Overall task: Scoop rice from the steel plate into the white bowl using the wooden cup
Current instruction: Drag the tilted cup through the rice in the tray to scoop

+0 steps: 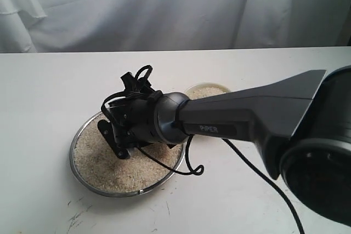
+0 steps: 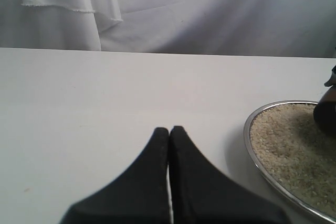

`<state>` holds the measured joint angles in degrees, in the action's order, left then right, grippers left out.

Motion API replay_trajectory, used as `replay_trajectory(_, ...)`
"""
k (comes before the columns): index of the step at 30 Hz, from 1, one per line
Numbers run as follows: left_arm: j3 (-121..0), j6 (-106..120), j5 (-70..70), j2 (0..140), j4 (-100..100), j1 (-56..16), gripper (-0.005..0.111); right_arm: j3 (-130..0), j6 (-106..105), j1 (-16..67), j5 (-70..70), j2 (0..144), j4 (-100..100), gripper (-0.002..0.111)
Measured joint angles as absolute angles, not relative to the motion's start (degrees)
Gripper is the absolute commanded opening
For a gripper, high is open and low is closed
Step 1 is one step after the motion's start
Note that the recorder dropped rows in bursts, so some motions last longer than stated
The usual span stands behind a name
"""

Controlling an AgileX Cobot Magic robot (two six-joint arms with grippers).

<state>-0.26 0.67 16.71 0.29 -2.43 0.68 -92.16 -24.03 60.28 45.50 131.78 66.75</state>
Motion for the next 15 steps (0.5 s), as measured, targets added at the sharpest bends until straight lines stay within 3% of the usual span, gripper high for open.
replay_trajectory(15, -0.3, 0.7, 16.7, 0.3, -2.4, 0.7, 0.0, -92.2, -24.0, 61.4, 44.9, 131.9, 65.7, 0.0)
